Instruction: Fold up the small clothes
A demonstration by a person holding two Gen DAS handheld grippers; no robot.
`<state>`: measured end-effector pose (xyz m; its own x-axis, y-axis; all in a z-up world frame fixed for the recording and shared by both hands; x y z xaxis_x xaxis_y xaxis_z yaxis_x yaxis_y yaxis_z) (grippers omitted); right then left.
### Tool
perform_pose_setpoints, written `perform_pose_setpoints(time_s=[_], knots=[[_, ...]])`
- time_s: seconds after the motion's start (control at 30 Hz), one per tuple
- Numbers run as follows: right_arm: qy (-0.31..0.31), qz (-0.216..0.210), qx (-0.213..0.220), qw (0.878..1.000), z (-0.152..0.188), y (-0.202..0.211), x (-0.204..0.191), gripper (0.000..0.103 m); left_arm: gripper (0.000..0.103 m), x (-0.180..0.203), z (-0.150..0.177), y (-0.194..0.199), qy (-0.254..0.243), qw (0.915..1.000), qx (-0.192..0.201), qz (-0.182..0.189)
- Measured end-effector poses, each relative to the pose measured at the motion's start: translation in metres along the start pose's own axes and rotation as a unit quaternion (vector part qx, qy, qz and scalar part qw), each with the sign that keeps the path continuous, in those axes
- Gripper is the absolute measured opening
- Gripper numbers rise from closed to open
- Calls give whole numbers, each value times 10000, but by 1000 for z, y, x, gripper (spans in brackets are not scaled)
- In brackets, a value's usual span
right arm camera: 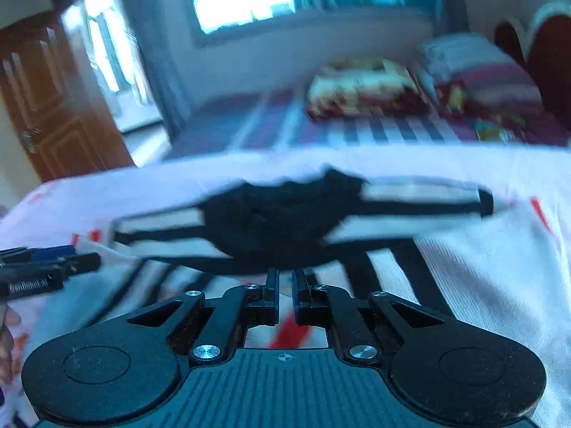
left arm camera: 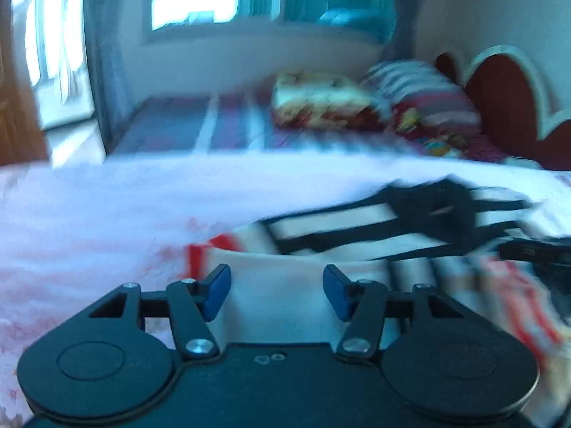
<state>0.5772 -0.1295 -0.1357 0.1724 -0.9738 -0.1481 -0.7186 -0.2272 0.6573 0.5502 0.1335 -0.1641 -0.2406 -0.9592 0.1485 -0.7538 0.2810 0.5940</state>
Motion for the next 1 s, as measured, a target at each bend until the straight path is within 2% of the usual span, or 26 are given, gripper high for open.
perform_pose_setpoints(time_s=[0.03,0.07,0.1,0.17,0.23,0.3,0.33,0.37,0.43,0.5,0.63,0.67,0.73,0.83,0.93,1.0], knots=[[48,-171,-6,9998,1,5,-9,7,67,18,0,6,-104,9997,108,166],[106,-350,-57,9993,4,8,-18,7,71,33,2,7,-180,9994,139,259],[212,-438,-108,9988,7,7,-27,7,71,46,6,5,-219,9991,104,348],[403,-353,-290,9981,15,0,-36,7,70,60,19,-5,-181,9986,-104,489],[497,-112,-351,9981,21,-1,-25,7,67,55,34,-8,-122,9987,-323,373],[417,314,-282,9982,23,9,3,7,68,37,44,6,17,9991,-222,363],[363,509,-273,9977,27,15,19,6,67,26,50,15,39,9996,-186,230],[266,543,-283,9978,31,20,34,6,67,18,56,22,-10,9997,-203,94],[201,444,-365,9981,36,27,47,6,65,10,58,28,-49,9998,-182,61],[339,579,-360,9971,32,35,41,7,61,10,51,33,135,9998,-129,102],[322,598,-206,9975,37,59,35,7,65,31,44,53,37,9996,45,274],[353,673,-272,9967,44,62,37,7,67,35,48,53,-14,9995,-28,306],[260,803,-496,9952,57,56,44,7,69,38,62,39,-56,9985,-461,281],[175,876,-580,9943,50,62,44,7,70,38,65,38,-182,9985,-450,245],[13,897,-267,9956,43,94,54,7,71,35,59,63,-29,9993,-244,297],[-102,933,-235,9953,49,117,65,7,72,32,64,80,35,9994,-213,261]])
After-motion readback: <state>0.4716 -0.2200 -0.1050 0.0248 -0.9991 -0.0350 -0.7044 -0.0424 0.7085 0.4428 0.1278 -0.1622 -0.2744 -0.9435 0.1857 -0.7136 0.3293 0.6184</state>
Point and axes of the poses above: each gripper's, at about its wrist camera, not at the fingertips, and y roughly against the way its jaws point, x to its right, z to its underside, the point moved 6 cm from there along -y, roughly the way its jaws point, and after that the axes turned 10 degrees about z, right-handed, at the moved point
